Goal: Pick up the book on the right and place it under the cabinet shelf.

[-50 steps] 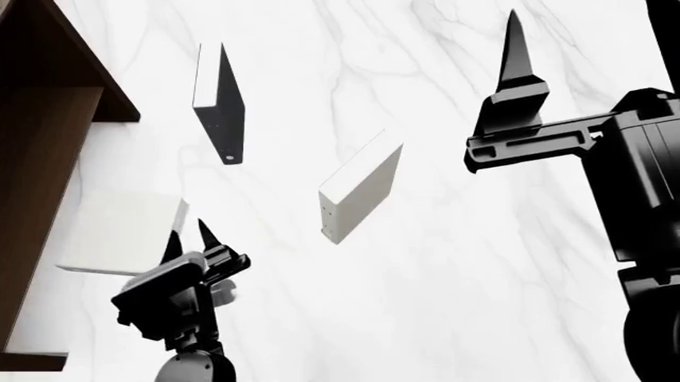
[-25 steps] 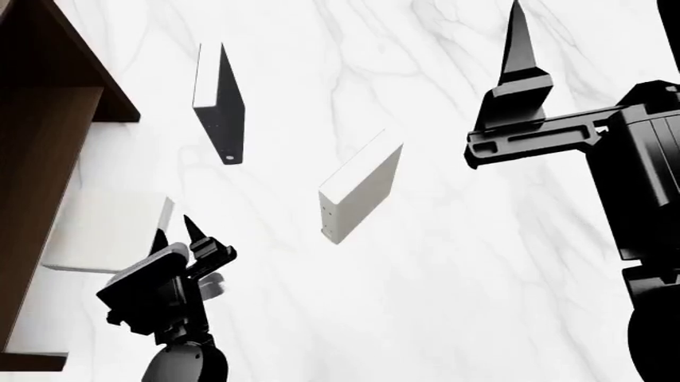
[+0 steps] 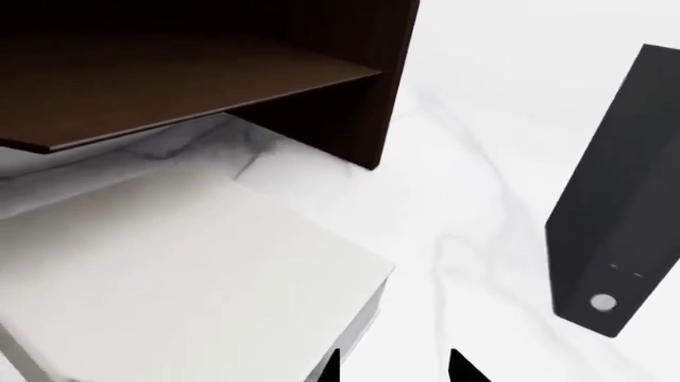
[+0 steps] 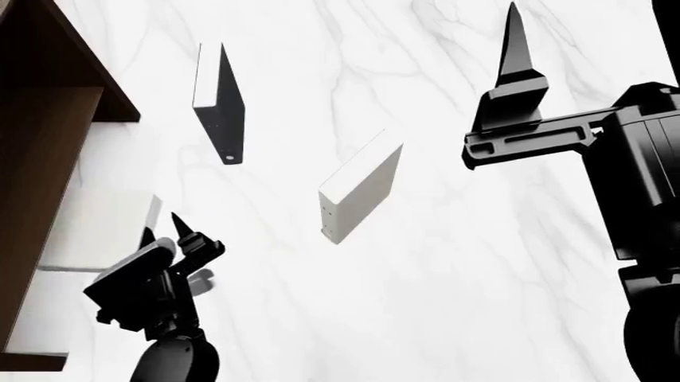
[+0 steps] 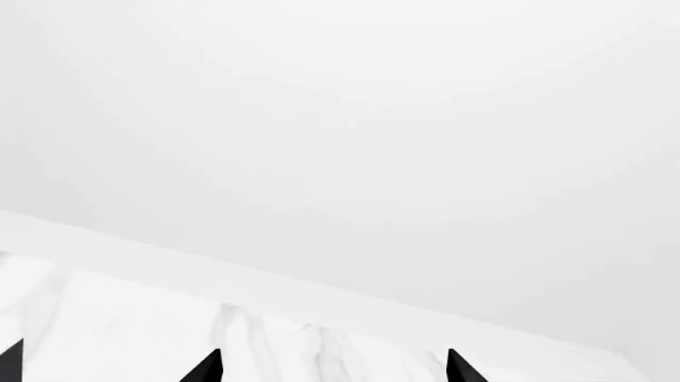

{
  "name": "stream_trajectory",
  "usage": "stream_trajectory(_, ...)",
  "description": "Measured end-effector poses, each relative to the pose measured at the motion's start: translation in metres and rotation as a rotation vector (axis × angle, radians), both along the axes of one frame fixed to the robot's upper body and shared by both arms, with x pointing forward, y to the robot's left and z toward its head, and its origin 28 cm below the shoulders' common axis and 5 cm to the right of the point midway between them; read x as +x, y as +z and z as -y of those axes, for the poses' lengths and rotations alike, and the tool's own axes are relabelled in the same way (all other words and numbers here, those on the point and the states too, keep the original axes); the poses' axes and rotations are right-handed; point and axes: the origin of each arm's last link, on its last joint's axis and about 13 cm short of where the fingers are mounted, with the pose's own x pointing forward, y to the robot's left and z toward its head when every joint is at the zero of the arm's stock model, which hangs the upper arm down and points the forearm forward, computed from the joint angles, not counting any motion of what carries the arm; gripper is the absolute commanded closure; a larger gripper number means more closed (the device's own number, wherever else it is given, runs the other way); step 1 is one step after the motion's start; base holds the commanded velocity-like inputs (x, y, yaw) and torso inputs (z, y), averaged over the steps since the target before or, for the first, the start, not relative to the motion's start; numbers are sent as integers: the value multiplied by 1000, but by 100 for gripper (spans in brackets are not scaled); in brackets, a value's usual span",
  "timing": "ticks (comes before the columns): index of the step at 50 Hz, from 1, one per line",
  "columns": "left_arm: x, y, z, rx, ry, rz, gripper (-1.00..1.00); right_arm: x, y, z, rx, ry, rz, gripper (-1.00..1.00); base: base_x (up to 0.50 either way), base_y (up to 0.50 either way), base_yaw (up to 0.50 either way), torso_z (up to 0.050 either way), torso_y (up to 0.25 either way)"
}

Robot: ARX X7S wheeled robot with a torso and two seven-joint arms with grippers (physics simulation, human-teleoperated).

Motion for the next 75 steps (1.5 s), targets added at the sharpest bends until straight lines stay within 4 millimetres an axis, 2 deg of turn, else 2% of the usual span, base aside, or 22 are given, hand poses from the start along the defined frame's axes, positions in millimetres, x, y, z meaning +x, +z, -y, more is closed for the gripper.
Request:
stream_trajectory(29, 6, 0, -18, 15, 42, -3, -100, -2, 3, -3, -9, 1, 3, -100, 2, 5, 6, -2, -6)
stream_trajectory(75, 29, 0, -46, 64, 183, -12, -100, -6, 8, -7, -21, 6, 13, -100, 3, 6, 5, -3, -6)
